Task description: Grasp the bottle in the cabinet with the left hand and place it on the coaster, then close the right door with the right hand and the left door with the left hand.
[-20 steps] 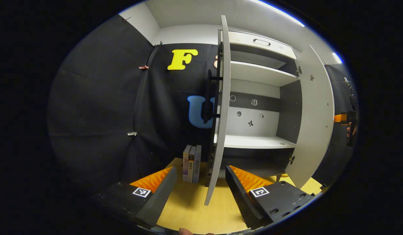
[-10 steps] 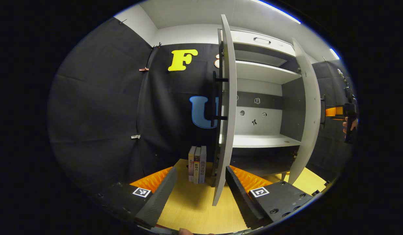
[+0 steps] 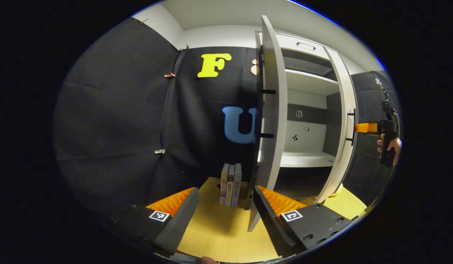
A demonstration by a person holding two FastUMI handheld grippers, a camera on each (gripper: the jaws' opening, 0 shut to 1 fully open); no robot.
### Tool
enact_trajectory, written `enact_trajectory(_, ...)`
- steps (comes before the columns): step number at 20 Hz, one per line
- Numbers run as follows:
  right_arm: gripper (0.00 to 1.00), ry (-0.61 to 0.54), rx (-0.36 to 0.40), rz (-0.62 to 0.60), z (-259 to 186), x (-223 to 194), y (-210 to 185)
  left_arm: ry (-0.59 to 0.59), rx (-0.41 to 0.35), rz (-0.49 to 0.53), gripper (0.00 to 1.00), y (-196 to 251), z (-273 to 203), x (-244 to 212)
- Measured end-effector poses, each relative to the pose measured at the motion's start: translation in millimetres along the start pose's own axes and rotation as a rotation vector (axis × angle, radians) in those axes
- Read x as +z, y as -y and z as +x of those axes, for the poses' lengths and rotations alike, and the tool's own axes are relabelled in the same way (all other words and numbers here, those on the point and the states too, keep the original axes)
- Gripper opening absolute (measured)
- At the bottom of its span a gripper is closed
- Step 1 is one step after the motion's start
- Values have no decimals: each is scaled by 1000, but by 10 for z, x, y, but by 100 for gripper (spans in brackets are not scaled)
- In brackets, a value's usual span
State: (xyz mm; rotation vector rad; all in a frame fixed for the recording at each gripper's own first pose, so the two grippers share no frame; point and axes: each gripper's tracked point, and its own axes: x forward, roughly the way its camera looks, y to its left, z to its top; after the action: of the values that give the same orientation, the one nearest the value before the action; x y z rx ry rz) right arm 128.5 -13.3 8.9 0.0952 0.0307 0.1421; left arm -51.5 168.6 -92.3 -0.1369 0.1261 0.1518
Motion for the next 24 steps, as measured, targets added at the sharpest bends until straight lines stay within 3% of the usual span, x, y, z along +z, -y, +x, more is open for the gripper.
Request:
enact_trajectory(13,98,-13,-28,10,383,-32,-149,68,32,29,95,-249,587,708)
enact_trajectory(18,98,-4,-44,21,280,21,-77,114,-16,35,95,-102,863,1034)
enact_trajectory(24,98,11,-88,-3,36,98,229,118,-34,70,92,96,878,1022)
